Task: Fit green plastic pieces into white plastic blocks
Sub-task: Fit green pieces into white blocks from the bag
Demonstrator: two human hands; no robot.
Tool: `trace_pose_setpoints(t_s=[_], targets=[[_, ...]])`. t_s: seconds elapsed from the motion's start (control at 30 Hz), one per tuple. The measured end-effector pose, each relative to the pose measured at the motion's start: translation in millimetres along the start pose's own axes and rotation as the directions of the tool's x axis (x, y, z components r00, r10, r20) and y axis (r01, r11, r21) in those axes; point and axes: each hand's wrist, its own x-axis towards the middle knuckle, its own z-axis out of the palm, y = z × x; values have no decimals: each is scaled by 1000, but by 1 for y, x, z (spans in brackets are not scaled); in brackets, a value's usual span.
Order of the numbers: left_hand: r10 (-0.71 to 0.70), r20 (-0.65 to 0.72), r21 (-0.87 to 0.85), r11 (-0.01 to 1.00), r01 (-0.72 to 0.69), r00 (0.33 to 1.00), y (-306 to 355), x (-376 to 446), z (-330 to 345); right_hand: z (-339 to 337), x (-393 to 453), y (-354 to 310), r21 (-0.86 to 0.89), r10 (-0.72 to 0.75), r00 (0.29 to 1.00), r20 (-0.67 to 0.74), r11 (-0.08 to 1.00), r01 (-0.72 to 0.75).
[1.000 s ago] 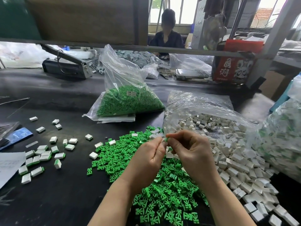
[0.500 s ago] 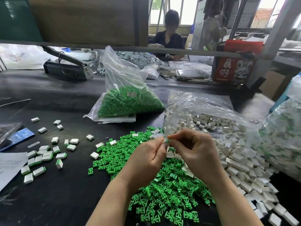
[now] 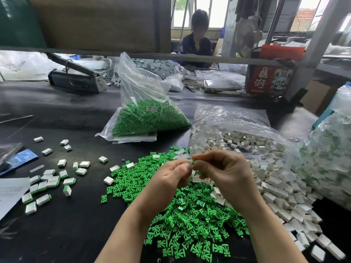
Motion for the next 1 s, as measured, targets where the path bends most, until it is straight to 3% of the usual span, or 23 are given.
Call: trace_pose_setpoints(t_s=[0.13, 0.47, 0.7, 1.0], targets=[[-27, -56, -130, 991, 19, 998, 2, -1, -1, -1, -1, 0, 17, 4, 1000, 20, 1000, -4], [-94, 85, -288, 951, 114, 992, 3, -3, -6, -1, -1, 0, -1, -41, 998, -57, 999, 41], [25, -17, -88, 996, -26, 1000, 5, -2, 0, -2, -1, -2, 204, 147, 985, -92, 971, -126], [77, -17, 85, 994, -75, 997, 8, -4, 1, 0, -1, -4, 130, 187, 982, -15, 974, -183]])
